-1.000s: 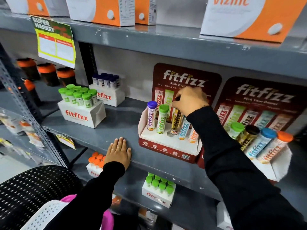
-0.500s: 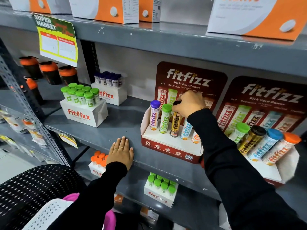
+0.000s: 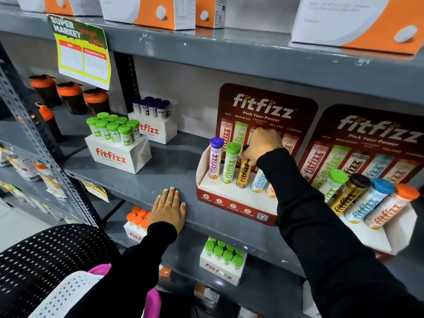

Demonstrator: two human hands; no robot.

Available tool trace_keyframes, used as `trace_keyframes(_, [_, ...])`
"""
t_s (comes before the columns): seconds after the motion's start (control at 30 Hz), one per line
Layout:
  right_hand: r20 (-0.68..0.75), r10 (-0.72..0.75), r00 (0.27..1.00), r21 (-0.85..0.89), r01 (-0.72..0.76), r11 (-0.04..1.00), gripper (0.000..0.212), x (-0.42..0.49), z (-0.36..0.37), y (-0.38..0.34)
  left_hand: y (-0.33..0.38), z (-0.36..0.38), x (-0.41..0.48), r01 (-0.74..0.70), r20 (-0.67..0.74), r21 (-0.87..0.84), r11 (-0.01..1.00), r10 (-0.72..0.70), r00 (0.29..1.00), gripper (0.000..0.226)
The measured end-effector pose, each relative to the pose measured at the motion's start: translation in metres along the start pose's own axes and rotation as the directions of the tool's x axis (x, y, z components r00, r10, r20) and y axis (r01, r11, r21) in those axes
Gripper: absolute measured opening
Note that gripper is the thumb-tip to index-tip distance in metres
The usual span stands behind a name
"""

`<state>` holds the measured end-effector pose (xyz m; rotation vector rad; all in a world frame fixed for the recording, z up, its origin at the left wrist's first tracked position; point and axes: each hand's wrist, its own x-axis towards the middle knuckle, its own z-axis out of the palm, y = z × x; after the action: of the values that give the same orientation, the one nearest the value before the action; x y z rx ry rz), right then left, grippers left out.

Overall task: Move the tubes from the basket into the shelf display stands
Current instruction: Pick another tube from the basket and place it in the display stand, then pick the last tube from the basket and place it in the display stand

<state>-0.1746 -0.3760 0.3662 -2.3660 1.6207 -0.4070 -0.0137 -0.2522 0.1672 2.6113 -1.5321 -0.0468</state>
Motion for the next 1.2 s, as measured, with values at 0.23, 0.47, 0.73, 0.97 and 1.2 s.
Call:
trace_keyframes(0.23, [0.028, -0.031, 0.999, -0.080, 0.033, 0.996, 0.018, -0.010, -0.010, -0.012, -0.002, 0.005, 0.001, -0.005, -0.054, -0.021, 1.000, 0.004, 0.999, 0.054])
trace_keyframes(0.47, [-0.060, -0.398, 0.915, -0.105, 0.391, 0.914, 0.022, -0.041, 0.025, -0.077, -0.016, 0.015, -0.010, -0.106, -0.185, -0.143, 0.984, 0.079, 0.980, 0.071])
trace_keyframes(0.73, [0.406, -0.609, 0.681, 0.102, 0.629, 0.771, 0.019, -0.092, 0.183, -0.157, -0.106, 0.089, -0.106, 0.235, -0.116, -0.287, 0.929, -0.278, 0.954, 0.056])
trace_keyframes(0.97, [0.733, -0.574, 0.366, 0.129, 0.754, 0.644, 0.022, -0.159, 0.307, -0.190, -0.166, 0.162, -0.237, 0.691, 0.230, -0.183, 0.699, -0.653, 0.722, 0.089])
trace_keyframes(1.2, [0.785, -0.525, 0.330, -0.098, 0.901, 0.422, 0.023, -0.206, 0.400, -0.195, -0.174, 0.197, -0.289, 0.729, 0.281, -0.022, 0.684, -0.696, 0.661, 0.064])
